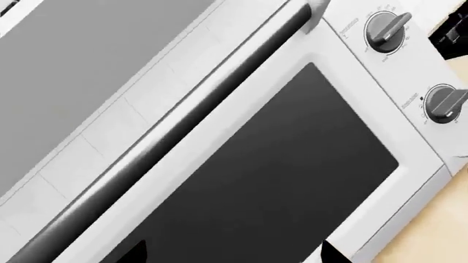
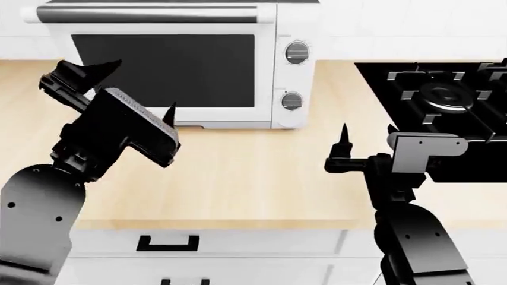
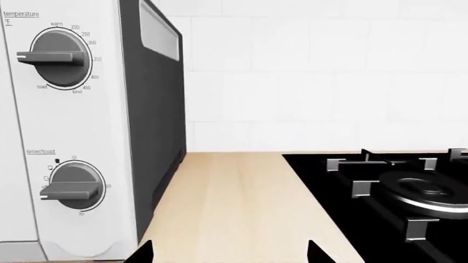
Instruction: Open the toaster oven door.
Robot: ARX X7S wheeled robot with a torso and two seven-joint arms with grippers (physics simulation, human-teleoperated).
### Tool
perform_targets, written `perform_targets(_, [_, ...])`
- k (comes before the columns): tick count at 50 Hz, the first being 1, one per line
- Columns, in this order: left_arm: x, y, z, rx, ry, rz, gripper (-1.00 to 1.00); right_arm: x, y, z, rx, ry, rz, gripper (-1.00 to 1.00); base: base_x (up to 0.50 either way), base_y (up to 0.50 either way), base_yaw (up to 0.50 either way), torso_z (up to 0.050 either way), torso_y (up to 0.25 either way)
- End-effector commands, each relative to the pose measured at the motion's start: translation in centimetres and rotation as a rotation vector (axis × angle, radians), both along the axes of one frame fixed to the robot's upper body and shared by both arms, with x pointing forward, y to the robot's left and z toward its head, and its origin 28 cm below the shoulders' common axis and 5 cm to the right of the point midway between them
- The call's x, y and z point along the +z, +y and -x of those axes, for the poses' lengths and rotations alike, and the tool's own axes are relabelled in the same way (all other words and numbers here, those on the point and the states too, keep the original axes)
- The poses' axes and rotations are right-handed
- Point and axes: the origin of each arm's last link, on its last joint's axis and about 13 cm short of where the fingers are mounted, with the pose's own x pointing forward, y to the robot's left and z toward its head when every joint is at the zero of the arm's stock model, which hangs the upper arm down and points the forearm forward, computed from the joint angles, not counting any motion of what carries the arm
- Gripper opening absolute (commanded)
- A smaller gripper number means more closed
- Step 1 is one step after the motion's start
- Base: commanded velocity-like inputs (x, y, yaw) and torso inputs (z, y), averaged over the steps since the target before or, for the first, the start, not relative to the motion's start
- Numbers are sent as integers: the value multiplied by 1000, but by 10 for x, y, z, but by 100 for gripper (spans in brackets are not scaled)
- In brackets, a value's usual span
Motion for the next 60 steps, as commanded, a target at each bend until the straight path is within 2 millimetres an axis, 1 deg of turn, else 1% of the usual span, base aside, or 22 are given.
perform_targets(1, [41, 13, -3, -6, -5, -312, 100, -3, 0, 1, 4, 3, -9, 100, 0, 0, 0, 0, 0])
perform_targets(5, [51, 15, -10, -1, -8, -376, 100, -4, 0, 1, 3, 3, -11, 100, 0, 0, 0, 0, 0])
perform_targets(15, [66, 19, -23, -8, -5, -497, 100, -5, -1, 2, -1, 5, -15, 100, 0, 0, 0, 0, 0])
perform_targets(26, [87, 20, -39, -5, -4, -583, 100, -4, -2, 2, -2, 6, -21, 100, 0, 0, 0, 0, 0])
perform_targets(41, [109, 21, -53, 15, -20, -639, 100, -5, -4, 3, -8, 5, -23, 100, 0, 0, 0, 0, 0])
perform_targets(52, [119, 25, -67, 21, -11, -652, 100, -5, -3, 3, -7, 5, -21, 100, 0, 0, 0, 0, 0])
perform_targets(60, [123, 23, -74, 12, -15, -655, 100, -4, -4, 3, -9, 2, -23, 100, 0, 0, 0, 0, 0])
